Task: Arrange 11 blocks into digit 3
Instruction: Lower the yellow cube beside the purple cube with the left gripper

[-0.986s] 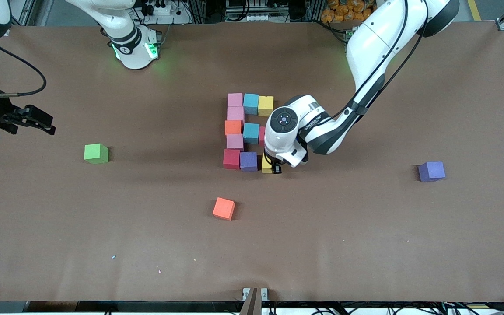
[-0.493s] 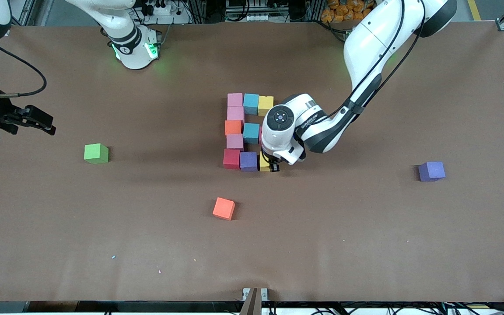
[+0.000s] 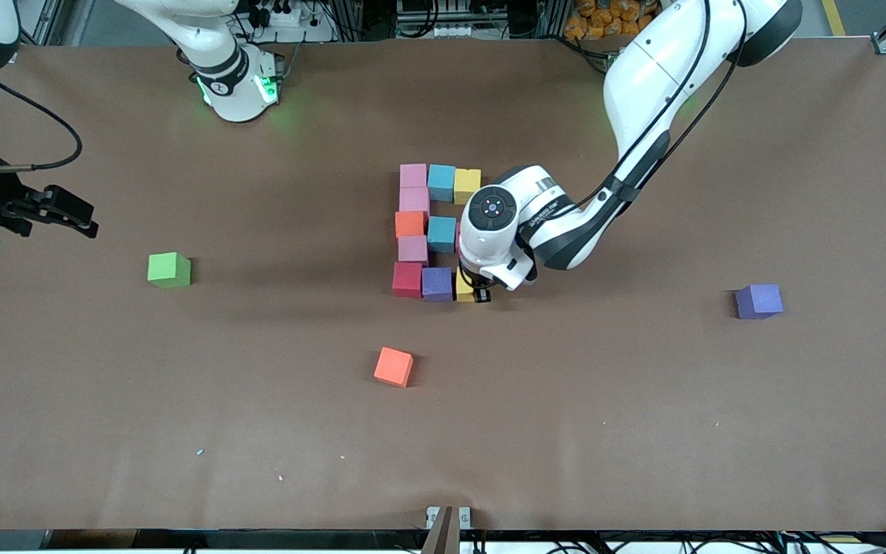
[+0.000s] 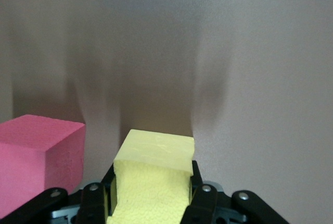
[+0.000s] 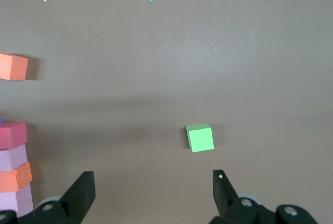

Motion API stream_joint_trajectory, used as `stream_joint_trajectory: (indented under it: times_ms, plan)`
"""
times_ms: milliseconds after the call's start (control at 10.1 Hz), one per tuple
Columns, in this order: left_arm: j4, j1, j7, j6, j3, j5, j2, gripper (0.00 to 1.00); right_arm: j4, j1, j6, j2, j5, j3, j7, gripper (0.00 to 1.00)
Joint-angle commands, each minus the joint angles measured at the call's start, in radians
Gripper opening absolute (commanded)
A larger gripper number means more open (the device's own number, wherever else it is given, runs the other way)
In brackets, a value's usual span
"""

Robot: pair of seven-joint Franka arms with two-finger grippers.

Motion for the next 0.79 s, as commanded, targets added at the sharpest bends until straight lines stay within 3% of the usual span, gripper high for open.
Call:
stream_joint_trajectory:
  times_ms: [0, 296, 493, 591, 690]
  plan:
    - [0.049, -0.022, -0.017, 0.002, 0.009, 0.0, 0.033, 0.13, 0.028, -0.002, -0.008, 0.014, -0.013, 0.005, 0.011, 1.0]
    - [0.049, -0.024, -0.016, 0.002, 0.009, 0.0, 0.035, 0.15, 0.028, -0.002, -0.007, 0.014, -0.013, 0.005, 0.011, 1.0]
    - [0.049, -0.03, -0.016, 0.002, 0.009, 0.001, 0.035, 0.34, 0.028, -0.002, -0.007, 0.016, -0.014, 0.005, 0.011, 1.0]
    - [0.049, -0.03, -0.013, 0.002, 0.009, 0.003, 0.035, 0.57, 0.028, -0.002, -0.007, 0.016, -0.014, 0.005, 0.011, 1.0]
    - [0.049, -0.028, -0.005, 0.002, 0.009, 0.015, 0.033, 1.0, 0.028, -0.002, -0.007, 0.016, -0.014, 0.005, 0.011, 1.0]
